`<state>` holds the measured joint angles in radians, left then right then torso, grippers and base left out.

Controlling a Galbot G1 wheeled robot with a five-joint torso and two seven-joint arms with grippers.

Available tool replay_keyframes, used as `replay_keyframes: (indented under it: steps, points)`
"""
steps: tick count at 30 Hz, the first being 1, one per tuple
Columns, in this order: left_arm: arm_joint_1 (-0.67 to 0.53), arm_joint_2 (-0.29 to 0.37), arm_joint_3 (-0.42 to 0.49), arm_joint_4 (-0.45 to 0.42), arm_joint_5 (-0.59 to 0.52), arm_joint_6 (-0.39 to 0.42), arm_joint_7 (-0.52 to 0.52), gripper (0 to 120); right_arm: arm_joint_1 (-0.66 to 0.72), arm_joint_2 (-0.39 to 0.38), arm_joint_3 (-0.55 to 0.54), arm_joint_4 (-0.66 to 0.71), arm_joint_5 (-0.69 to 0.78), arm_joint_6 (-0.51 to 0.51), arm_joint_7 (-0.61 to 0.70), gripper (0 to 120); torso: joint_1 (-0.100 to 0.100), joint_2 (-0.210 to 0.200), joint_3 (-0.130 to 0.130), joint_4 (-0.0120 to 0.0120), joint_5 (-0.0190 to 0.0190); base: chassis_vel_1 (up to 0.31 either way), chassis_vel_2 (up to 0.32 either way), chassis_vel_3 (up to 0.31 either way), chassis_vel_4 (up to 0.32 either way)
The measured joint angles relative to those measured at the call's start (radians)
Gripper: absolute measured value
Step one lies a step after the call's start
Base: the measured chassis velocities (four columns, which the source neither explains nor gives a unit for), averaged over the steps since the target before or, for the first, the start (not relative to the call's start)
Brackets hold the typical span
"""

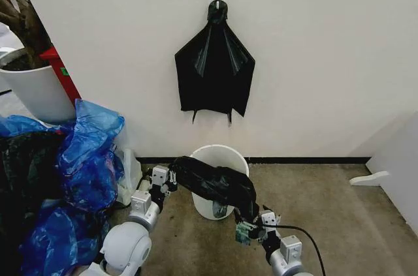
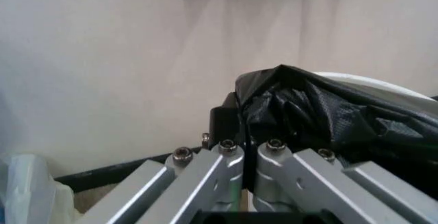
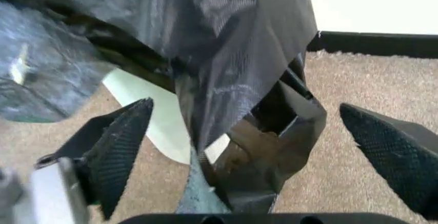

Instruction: Place the garbage bag over the trash bin.

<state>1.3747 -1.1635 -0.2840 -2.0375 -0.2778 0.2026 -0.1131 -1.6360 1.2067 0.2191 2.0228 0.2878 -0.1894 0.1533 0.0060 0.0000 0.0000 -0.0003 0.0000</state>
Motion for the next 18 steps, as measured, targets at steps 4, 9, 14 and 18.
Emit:
replay_keyframes:
  steps: [4,9,14,18]
  points:
    - [0.0,0.0,-0.002,0.004,-0.001,0.0,0.0,0,0.019,0.009,0.001,-0.02,-0.037,0.035,-0.003,82,0.0,0.0,0.0,0.0,0.0001,0.0,0.0,0.0,0.0]
    - [0.005,-0.002,-0.004,0.009,0.0,-0.002,0.005,0,0.04,0.009,0.001,-0.027,-0.075,0.058,0.011,66,0.0,0.0,0.0,0.0001,0.0,0.0,0.0,0.0,0.0]
    - [0.005,-0.005,-0.005,0.012,0.002,-0.003,0.007,0,0.048,0.006,0.005,-0.035,-0.103,0.079,0.022,46,0.0,0.0,0.0,0.0,0.0,0.0,0.0,0.0,0.0]
    - [0.006,-0.004,-0.006,0.016,0.007,-0.006,0.011,0,0.052,0.004,0.011,-0.032,-0.108,0.094,0.027,34,0.0,0.0,0.0,-0.0001,0.0,0.0,0.0,0.0,0.0]
